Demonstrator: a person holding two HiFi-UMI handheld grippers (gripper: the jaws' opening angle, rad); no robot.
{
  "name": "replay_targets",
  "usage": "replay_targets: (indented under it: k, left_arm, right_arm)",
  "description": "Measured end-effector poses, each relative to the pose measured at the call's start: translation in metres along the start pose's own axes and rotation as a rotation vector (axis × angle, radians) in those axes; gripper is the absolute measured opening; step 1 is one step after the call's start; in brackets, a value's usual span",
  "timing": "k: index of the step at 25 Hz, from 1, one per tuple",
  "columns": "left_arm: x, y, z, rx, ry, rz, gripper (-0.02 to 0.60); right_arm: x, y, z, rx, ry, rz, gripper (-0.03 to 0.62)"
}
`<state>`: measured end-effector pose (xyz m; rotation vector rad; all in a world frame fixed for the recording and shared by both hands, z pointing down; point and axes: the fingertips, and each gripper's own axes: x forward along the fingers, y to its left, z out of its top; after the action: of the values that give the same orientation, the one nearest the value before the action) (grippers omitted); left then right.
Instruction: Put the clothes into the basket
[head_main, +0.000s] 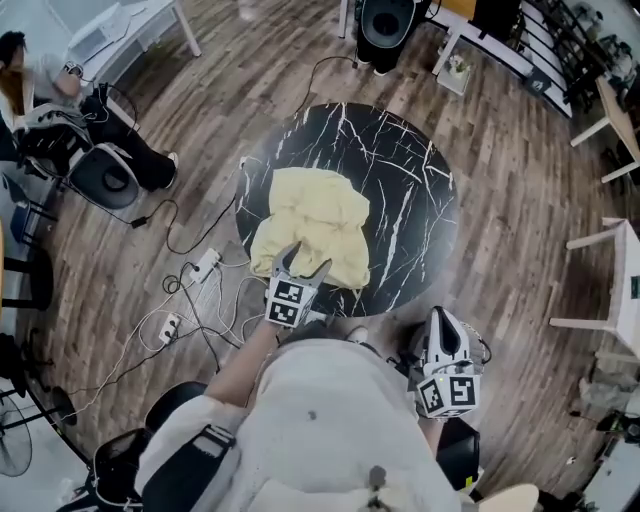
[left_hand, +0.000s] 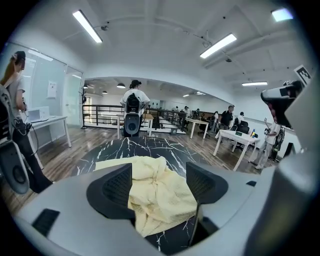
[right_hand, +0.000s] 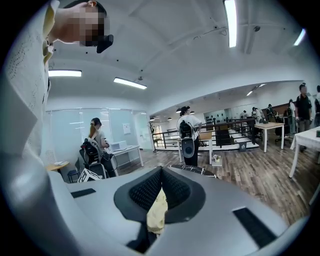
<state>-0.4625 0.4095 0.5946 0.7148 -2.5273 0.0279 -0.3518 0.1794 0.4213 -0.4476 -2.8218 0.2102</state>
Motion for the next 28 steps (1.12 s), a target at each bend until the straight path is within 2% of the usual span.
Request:
replay_targets:
  k: [8, 11, 15, 20, 22, 28]
  left_arm:
    - [0.039, 0.031, -0.039, 0.054, 0.115, -0.069, 0.38]
    - [0.053, 0.048, -0.044, 0.0, 0.134, -0.04, 0.385]
    - [0.08, 0.069, -0.06, 0.045, 0.167, -0.008, 0.387]
    - [0.105, 0.09, -0.081, 0.057, 0.254, 0.003, 0.408]
    - [0.113, 0.096, -0.091, 0.028, 0.276, 0.012, 0.425]
    - [0.127, 0.116, -0.106, -0.136, 0.316, 0.065, 0.453]
  right_arm:
    - [0.006, 0.016, -0.015, 0.035, -0.004, -0.112, 0.009]
    - [0.006, 0.024, -0.021, 0.042, -0.004, -0.139, 0.009]
    - [0.006, 0.029, -0.03, 0.062, 0.009, -0.188, 0.009]
    - [0.011, 0.035, -0.038, 0.069, 0.028, -0.21, 0.009]
    - [0.013, 0.035, -0.042, 0.068, 0.042, -0.217, 0.009]
    - [0.024, 0.037, -0.048, 0.053, 0.064, -0.208, 0.009]
